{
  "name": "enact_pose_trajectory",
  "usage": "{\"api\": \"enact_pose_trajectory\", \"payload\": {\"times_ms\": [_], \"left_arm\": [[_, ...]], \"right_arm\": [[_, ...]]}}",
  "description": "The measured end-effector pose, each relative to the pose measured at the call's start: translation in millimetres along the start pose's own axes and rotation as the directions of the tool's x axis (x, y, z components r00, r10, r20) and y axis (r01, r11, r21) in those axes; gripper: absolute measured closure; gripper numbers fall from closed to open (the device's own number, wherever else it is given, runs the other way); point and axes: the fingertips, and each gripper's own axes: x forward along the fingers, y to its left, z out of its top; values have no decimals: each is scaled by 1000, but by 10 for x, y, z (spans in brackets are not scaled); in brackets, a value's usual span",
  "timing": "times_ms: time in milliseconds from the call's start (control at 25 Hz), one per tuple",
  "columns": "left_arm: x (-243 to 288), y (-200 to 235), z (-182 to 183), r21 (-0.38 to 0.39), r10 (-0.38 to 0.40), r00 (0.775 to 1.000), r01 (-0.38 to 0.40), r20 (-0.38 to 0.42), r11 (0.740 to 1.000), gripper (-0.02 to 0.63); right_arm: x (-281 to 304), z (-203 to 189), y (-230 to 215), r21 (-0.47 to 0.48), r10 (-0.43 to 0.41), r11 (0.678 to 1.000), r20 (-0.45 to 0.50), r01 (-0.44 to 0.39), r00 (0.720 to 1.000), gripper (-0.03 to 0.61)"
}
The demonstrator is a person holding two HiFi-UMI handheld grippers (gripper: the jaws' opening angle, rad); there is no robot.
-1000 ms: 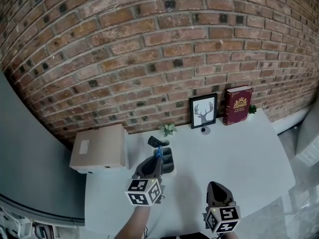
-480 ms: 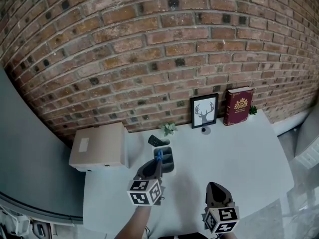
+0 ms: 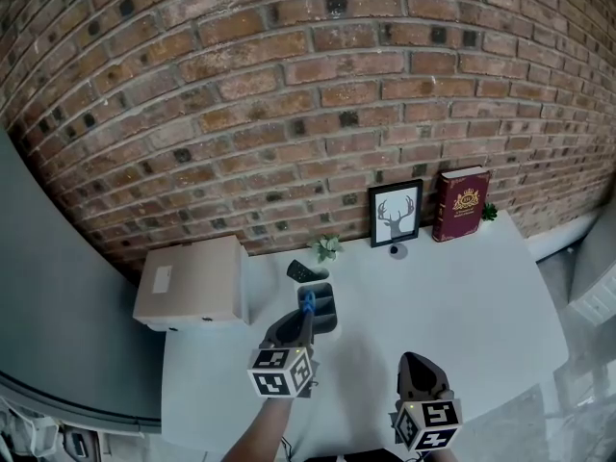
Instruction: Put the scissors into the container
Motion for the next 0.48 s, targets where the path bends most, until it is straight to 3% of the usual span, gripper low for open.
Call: {"api": "enact_pose_trajectory", "payload": {"times_ms": [480], "left_arm": [[-63,44,-88,-11,-3,1000,2,-18,1000,583]], "right_arm": [[37,-33,74,-9,7,1000,-12,-7,1000,577]]}}
